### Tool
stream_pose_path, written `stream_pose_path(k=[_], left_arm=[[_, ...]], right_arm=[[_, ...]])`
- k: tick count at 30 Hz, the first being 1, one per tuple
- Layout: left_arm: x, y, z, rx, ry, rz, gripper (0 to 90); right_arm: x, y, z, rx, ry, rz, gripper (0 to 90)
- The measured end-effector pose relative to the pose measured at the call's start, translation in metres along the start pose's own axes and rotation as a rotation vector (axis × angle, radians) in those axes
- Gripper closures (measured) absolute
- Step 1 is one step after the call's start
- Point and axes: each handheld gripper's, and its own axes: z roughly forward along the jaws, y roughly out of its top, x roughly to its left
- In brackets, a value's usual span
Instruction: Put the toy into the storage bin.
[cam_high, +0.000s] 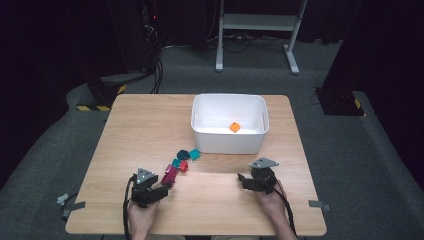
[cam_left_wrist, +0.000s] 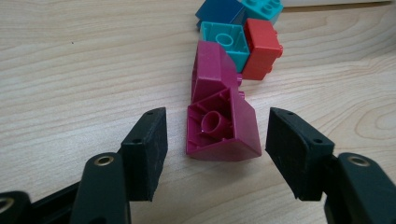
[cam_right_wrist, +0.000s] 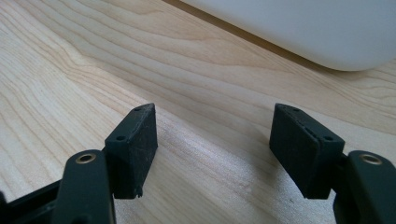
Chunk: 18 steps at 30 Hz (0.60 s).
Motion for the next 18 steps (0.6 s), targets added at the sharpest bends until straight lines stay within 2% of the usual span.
stream_pose_path(k=[9, 18], left_arm=[[-0.007, -0.001, 0.011, 0.019, 0.022, 0.023, 39.4], [-0.013, -0.001, 0.014, 0.022, 0.061, 0.074, 43.8]], right_arm=[[0.0, 0.0, 0.0, 0.0, 0.001, -0.001, 32.1], [0.0, 0.0, 0.0, 0.0, 0.0, 0.0, 32.1]])
